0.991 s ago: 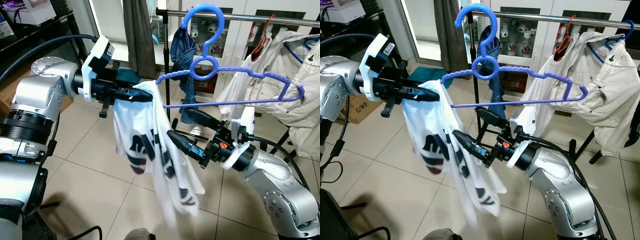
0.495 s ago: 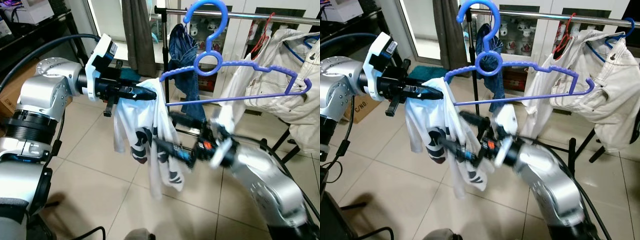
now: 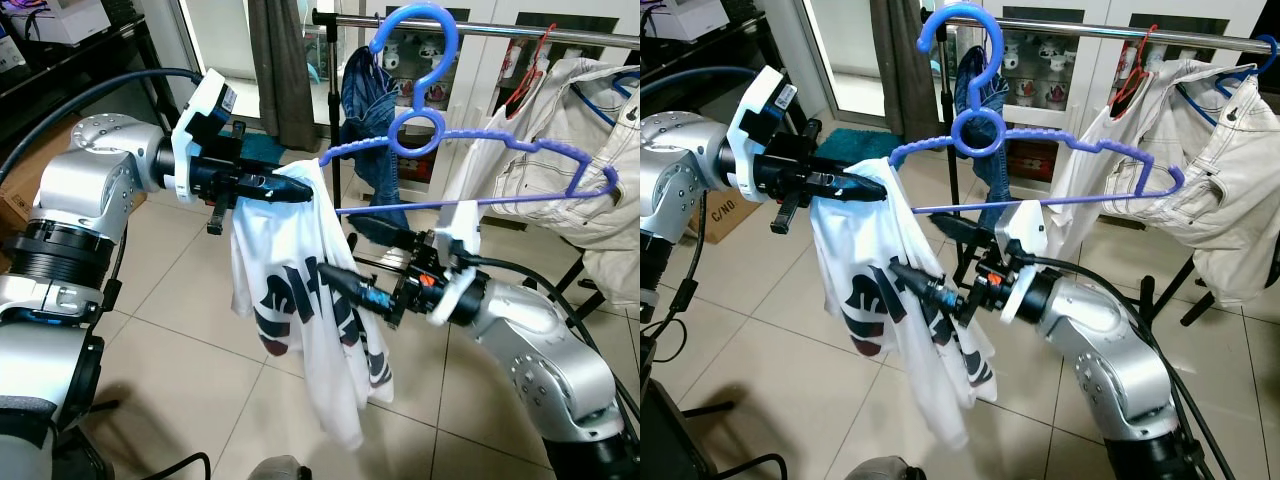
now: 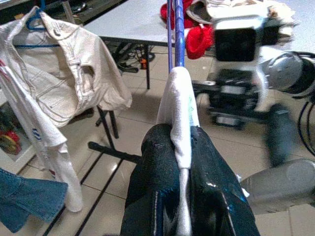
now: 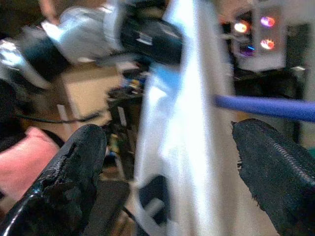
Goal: Hang hanger
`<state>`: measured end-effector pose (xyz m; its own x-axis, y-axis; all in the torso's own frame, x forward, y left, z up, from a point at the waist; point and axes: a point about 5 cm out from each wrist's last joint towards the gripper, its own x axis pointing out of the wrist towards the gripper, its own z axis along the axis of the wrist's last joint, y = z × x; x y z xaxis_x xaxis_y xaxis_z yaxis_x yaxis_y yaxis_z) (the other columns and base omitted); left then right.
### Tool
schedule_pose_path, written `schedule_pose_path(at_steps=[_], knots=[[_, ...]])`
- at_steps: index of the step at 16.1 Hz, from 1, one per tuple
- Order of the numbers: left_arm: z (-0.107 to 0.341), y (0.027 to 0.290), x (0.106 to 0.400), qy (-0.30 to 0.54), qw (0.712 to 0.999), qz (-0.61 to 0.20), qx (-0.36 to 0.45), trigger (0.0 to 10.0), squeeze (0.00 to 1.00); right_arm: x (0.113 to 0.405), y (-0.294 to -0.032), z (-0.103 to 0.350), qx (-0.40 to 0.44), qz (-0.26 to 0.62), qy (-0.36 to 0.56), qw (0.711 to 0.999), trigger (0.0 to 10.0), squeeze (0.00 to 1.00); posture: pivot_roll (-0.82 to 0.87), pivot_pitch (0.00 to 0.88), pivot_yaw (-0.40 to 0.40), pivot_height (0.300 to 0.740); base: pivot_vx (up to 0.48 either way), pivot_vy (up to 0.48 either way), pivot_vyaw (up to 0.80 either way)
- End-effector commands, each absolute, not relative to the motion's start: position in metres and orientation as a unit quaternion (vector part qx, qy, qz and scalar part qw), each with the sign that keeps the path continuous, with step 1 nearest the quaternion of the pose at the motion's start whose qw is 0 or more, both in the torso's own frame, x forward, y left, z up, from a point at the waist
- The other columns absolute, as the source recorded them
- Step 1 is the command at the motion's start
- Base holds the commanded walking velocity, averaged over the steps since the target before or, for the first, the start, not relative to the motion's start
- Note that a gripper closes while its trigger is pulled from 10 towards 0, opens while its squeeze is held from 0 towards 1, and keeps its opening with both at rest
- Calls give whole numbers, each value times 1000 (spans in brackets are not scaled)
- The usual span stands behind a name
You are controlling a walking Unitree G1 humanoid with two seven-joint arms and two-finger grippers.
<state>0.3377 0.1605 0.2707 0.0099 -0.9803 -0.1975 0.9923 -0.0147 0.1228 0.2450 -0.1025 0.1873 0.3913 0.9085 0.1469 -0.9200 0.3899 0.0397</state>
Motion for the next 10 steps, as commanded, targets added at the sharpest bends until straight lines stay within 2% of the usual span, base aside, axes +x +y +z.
schedule_pose_path(at_steps=[1, 6, 10], knots=[[279, 161, 339, 11, 708, -695, 125, 0, 0, 238, -95, 188, 66, 579, -49, 811, 10000, 0, 162, 31, 111, 740, 0, 0, 0], [282, 153, 339, 3, 703, -700, 124, 0, 0, 236, -78, 177, 57, 616, -25, 786, 10000, 0, 167, 33, 115, 740, 0, 0, 0], [287, 149, 337, -2, 694, -708, 127, 0, 0, 242, -72, 167, 40, 625, -5, 780, 10000, 0, 173, 35, 115, 740, 0, 0, 0]])
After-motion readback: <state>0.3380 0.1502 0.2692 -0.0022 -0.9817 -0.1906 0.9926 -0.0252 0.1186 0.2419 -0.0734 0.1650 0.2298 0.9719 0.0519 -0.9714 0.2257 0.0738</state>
